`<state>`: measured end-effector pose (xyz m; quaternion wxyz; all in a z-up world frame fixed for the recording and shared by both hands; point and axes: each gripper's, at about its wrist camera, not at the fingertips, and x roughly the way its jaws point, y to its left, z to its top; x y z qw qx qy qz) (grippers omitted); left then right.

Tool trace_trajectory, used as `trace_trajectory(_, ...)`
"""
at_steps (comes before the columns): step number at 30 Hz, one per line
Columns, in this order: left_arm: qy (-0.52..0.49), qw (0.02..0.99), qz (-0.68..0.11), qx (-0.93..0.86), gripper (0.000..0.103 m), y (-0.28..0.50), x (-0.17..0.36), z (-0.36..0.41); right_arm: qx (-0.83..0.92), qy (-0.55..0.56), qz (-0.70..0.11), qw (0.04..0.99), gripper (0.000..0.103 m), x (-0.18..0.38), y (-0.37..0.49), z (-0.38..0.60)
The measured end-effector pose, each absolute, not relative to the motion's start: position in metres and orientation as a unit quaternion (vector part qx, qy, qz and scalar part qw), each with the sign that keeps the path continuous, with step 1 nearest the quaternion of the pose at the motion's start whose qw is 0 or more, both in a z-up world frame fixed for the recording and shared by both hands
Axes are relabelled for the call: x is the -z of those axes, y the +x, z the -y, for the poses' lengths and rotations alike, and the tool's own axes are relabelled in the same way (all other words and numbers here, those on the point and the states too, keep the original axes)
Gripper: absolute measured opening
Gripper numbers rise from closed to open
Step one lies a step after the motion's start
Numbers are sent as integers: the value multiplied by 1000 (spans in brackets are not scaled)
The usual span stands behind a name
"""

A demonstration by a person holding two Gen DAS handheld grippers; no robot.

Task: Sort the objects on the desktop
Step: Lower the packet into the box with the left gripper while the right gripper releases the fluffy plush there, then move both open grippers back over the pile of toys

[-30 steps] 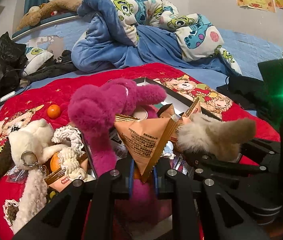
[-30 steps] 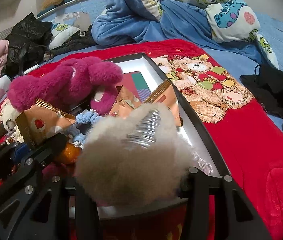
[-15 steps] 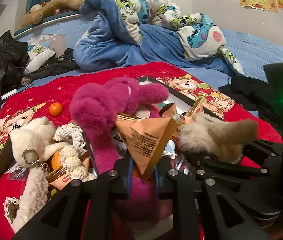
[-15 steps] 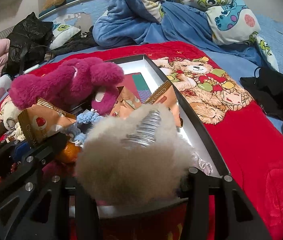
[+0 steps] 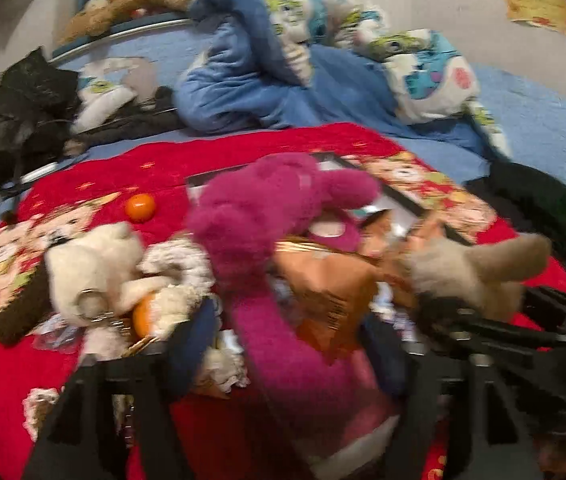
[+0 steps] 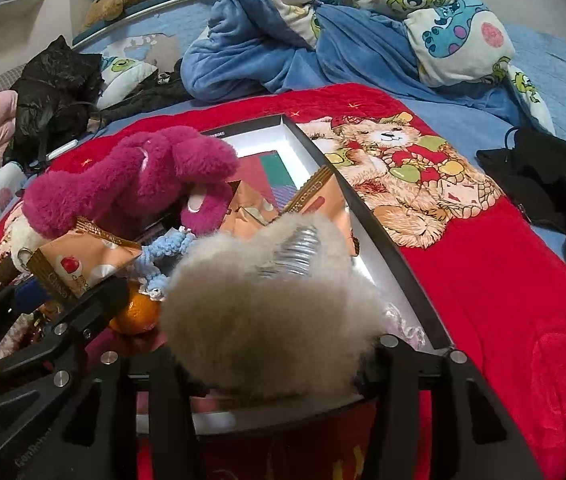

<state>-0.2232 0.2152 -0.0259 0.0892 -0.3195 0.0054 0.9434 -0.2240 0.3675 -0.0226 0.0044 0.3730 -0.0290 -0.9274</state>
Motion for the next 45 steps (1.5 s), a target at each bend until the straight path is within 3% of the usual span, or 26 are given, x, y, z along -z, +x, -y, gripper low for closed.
trace_trajectory(3,-318,97,29,-943,95,-223,22,-200,927,372,44,1,56,19,-223,-374)
trace_trajectory(5,-317,105,45,-942,103,-222,19,-191,928,365,73,7,73,15,-220,-381)
trace_trajectory(8,-312,106,49,-943,103,-221,17,-186,930,355,97,12,90,9,-216,-387)
trace_trajectory(13,-310,105,30,-945,103,-221,15,-190,931,347,111,5,101,3,-214,-393)
trace_trajectory(30,-271,87,-16,-959,103,-198,-25,-177,941,321,104,16,103,-23,-197,-381)
trace_trajectory(39,-240,36,-39,-969,103,-163,-66,-122,948,304,85,36,103,-47,-185,-349)
trace_trajectory(45,-261,-20,-3,-965,103,-134,-68,-58,951,293,62,80,103,-61,-179,-292)
